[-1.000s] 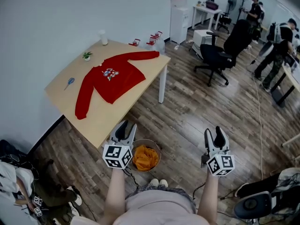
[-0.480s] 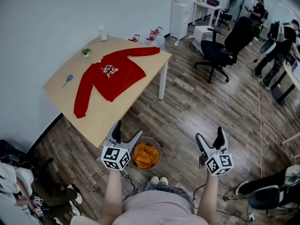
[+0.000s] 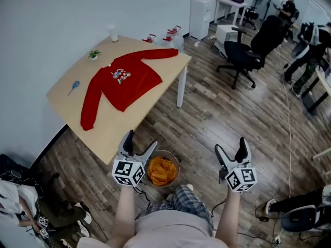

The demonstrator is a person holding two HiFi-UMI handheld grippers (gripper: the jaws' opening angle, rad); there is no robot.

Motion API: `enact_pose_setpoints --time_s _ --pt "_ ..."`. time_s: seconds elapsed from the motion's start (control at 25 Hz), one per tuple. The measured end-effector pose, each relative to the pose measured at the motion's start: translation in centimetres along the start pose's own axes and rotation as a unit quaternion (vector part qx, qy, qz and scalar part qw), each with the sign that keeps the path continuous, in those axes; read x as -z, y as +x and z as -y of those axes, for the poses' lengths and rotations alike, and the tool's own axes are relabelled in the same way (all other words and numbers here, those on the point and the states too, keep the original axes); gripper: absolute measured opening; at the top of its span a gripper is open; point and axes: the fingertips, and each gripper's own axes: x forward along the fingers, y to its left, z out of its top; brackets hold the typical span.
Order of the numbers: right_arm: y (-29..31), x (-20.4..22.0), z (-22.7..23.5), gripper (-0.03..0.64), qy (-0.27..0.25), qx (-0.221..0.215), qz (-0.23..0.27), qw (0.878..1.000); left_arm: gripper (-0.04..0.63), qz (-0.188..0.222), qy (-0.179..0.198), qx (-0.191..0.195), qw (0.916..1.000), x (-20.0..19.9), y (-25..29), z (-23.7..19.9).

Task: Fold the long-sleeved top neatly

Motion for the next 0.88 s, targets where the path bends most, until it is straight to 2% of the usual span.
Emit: enact_pose_setpoints --time_s 0.32,0.52,0.76,0.88 --pt "2.8 0.2 1.8 0.525 0.005 -0.004 -0.007 1.0 0.434 -0.009 0.0 -0.006 0.9999 0.6 2.7 -0.5" --pt "6.6 0.8 4.2 0.524 0.009 -0.017 -0.013 1.0 0.434 -0.011 0.001 -0.022 0.9997 0.8 6.1 -1.4" --pt "16.8 0.7 7.7 0.523 0.007 -0.069 -0.019 0.997 0.434 -0.003 -0.003 -0.071 0.9974 0.9 12.4 -4.6" --pt "24.9 0.0 8.6 0.522 -0.008 -0.123 -0.03 0.992 0.434 0.001 -0.016 -0.125 0.9921 0.8 15.8 -7.6"
